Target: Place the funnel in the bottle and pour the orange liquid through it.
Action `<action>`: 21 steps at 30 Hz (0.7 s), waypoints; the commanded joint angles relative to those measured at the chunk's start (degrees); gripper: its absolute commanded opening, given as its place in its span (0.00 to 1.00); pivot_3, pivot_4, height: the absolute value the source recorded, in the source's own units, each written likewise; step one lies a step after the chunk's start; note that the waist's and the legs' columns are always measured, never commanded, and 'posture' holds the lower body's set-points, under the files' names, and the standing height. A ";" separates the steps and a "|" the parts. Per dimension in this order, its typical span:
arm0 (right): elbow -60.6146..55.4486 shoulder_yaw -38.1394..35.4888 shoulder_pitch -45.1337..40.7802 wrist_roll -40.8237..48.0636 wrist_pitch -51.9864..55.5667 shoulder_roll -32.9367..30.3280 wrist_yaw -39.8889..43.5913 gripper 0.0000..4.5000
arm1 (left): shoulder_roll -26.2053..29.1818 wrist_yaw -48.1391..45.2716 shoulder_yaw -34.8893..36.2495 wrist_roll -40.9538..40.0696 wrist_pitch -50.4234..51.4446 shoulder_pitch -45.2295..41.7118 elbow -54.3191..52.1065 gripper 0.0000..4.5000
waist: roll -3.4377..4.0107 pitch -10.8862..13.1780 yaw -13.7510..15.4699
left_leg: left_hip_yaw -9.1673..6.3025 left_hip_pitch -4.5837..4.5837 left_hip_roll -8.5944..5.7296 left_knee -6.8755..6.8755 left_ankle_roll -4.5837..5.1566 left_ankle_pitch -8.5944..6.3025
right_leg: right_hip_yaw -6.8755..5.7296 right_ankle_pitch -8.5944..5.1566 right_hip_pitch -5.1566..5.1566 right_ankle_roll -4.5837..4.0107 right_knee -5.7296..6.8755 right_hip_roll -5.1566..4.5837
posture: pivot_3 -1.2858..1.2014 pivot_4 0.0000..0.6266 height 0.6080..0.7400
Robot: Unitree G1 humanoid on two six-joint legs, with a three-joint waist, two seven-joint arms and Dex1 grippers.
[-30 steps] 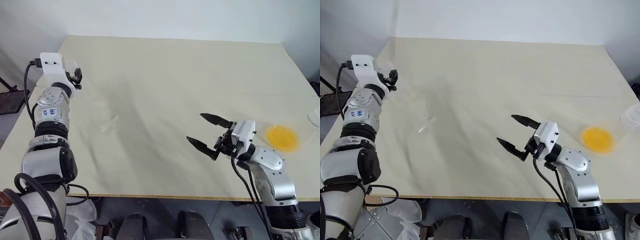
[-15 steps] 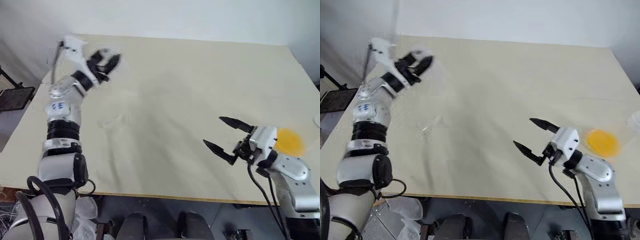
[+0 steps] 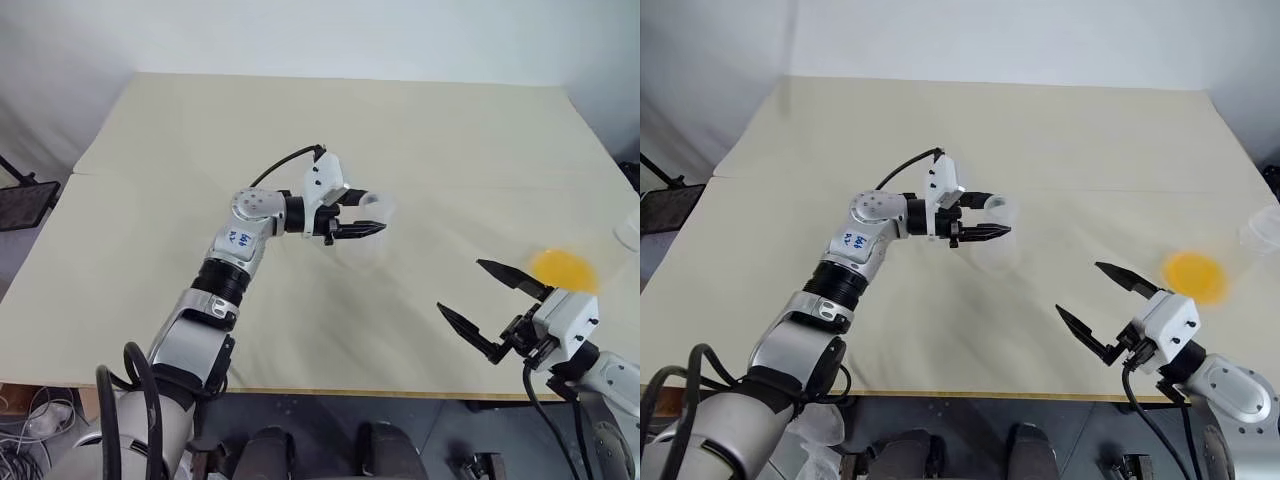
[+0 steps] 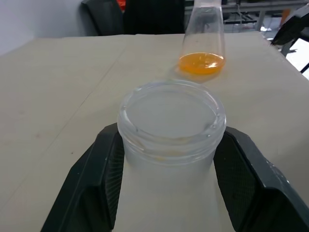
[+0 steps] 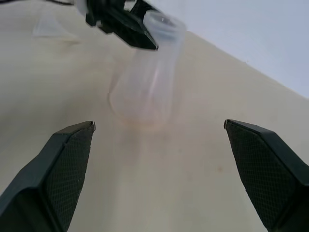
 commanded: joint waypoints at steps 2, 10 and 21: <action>-3.78 -0.88 1.08 0.28 0.31 0.90 -2.43 1.00 | -1.28 0.65 -0.09 2.13 -3.59 -1.17 1.45 0.52 | 0.00 0.00 0.56 | 0.01 0.00 -0.04 0.01 0.01 -0.01 | 0.01 0.00 0.01 0.00 -0.02 -0.03 | 0.52 0.24 1.00; -3.98 -0.03 0.83 0.25 0.45 0.95 -3.49 1.00 | -1.62 -3.10 1.25 -0.12 2.39 0.04 -1.28 0.96 | 0.00 0.00 1.11 | 0.01 0.00 -0.04 0.01 0.02 -0.01 | 0.00 0.00 0.02 0.00 -0.02 -0.03 | 0.52 0.24 1.00; -3.01 1.04 -0.34 0.51 0.56 0.75 -3.00 1.00 | 3.90 -5.42 4.00 -0.85 3.72 0.81 -2.41 1.00 | 0.00 0.00 0.99 | 0.01 -0.01 -0.03 0.02 0.02 -0.01 | 0.00 0.00 -0.01 0.00 -0.01 -0.02 | 0.52 0.24 1.00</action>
